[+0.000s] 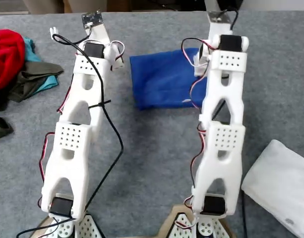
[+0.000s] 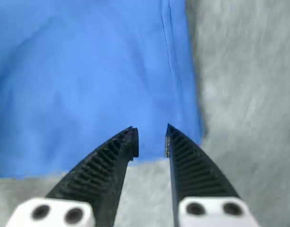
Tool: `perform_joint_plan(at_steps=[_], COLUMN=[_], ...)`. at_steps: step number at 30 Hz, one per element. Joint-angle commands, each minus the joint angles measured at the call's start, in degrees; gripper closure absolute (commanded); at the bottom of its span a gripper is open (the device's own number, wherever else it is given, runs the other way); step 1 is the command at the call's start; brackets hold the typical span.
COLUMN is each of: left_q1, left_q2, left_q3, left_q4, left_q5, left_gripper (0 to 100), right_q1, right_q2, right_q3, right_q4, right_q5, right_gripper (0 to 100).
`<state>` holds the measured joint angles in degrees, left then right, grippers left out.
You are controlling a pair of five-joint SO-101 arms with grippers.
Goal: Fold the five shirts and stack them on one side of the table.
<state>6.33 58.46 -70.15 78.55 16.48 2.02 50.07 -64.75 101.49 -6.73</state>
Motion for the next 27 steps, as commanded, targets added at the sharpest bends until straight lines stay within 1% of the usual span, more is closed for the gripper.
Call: perform_joint_plan(at_steps=[1, 3, 6, 11, 14, 17, 19, 21, 23, 27], left_q1=[-0.53, -0.53, -0.53, -0.70, -0.79, -0.88, -0.88, -0.88, -0.88, -0.88], left_q2=[-1.27, -1.27, -1.19, -1.19, -0.92, 1.45, 2.59, 3.03, 3.03, 3.03], left_q3=[-2.99, -2.99, -2.81, -2.73, -2.37, -2.90, -2.90, -2.99, -2.99, -2.99], left_q4=[-1.05, -1.14, -1.76, -1.93, -2.73, -3.87, -5.27, -5.63, -5.98, -6.07], left_q5=[0.26, 0.26, 0.26, 0.18, 0.18, 0.18, 0.18, 0.18, 0.18, 0.18], left_gripper=[98, 98, 98, 98, 98, 98, 98, 98, 98, 98], right_q1=[1.01, 1.01, 0.66, 1.89, 3.21, 2.07, 1.36, 1.01, -0.04, -1.27], right_q2=[-12.35, -15.96, -19.30, -24.31, -32.57, -41.10, -44.53, -44.53, -42.95, -37.67], right_q3=[10.07, 14.29, 21.93, 38.46, 51.12, 64.22, 69.85, 72.31, 71.87, 69.14], right_q4=[-1.14, -3.60, -7.03, -16.26, -25.23, -35.87, -42.02, -45.89, -46.24, -45.01], right_q5=[-7.03, -10.37, -12.92, -13.71, -13.71, -14.77, -15.91, -17.85, -21.10, -31.47], right_gripper=[87.9, 87.9, 87.8, 86.4, 85.9, 85.8, 85.7, 85.7, 85.7, 85.7])
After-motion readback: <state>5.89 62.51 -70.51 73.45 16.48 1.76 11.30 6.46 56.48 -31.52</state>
